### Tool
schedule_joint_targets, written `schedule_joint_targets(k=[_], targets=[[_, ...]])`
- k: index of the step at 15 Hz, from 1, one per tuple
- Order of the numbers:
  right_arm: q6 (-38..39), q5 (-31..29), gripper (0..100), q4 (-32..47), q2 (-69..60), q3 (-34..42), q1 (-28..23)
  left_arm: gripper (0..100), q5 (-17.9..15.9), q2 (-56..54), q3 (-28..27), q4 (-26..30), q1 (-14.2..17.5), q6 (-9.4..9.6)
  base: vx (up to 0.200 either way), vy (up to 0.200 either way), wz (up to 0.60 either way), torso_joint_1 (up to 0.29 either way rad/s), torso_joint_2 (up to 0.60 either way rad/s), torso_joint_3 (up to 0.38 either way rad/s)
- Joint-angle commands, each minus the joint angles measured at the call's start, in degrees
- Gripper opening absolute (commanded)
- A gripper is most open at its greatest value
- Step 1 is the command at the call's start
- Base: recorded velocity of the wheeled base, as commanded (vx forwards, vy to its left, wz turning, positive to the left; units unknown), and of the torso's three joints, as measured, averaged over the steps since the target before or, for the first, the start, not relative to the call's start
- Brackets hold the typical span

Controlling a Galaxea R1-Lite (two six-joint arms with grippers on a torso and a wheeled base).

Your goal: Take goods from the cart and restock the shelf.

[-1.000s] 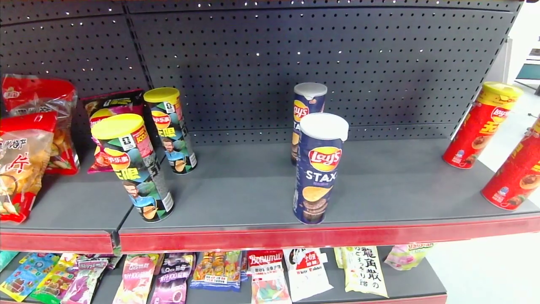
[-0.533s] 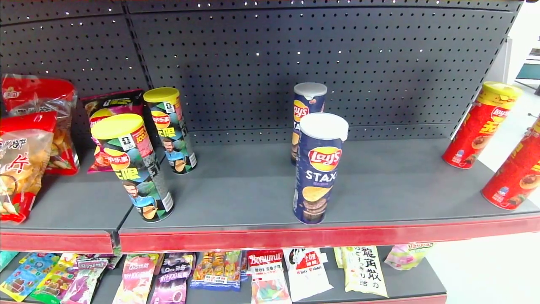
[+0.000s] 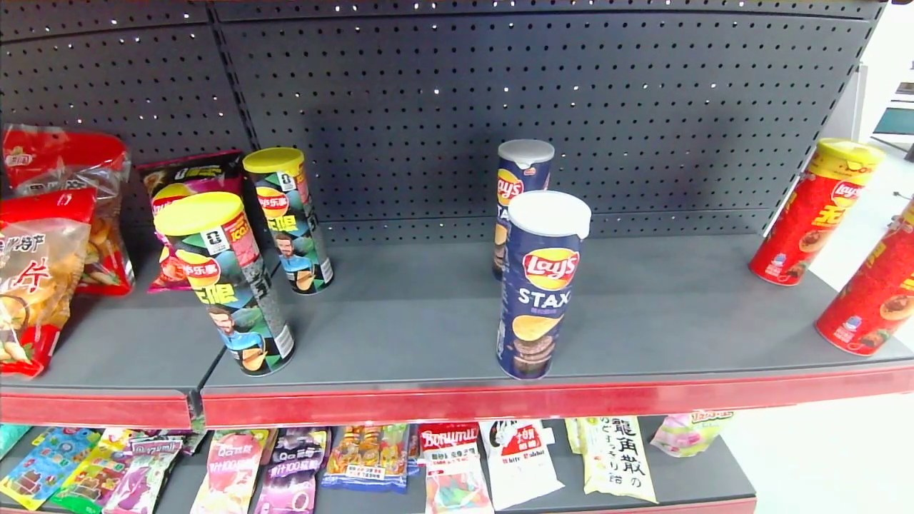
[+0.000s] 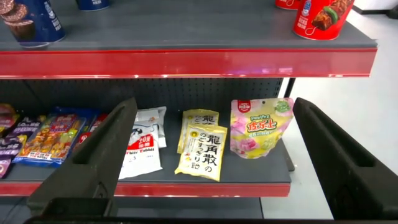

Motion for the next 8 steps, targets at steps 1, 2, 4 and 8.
schedule_joint_targets(k=[1,2,4,8], targets=[[0.0,0.0,100,-0.1,0.0,0.1,0.0,100,1.4,0.2,0.8,-0.1,-0.1,0.06,0.0,0.0,0.0,0.0,0.0,0.0],[0.0,0.0,100,-0.1,0.0,0.1,0.0,100,3.9,0.2,0.9,-0.1,-0.1,0.23,0.0,0.0,0.0,0.0,0.0,0.0],[0.0,0.0,100,0.0,0.0,0.0,0.0,100,4.3,-0.2,0.9,-0.2,5.1,0.14,0.0,0.0,0.0,0.0,0.0,0.0],[0.0,0.0,100,-0.1,0.0,0.0,0.0,100,3.6,-5.6,1.0,-0.2,5.2,-0.38,0.0,0.0,0.0,0.0,0.0,0.0]])
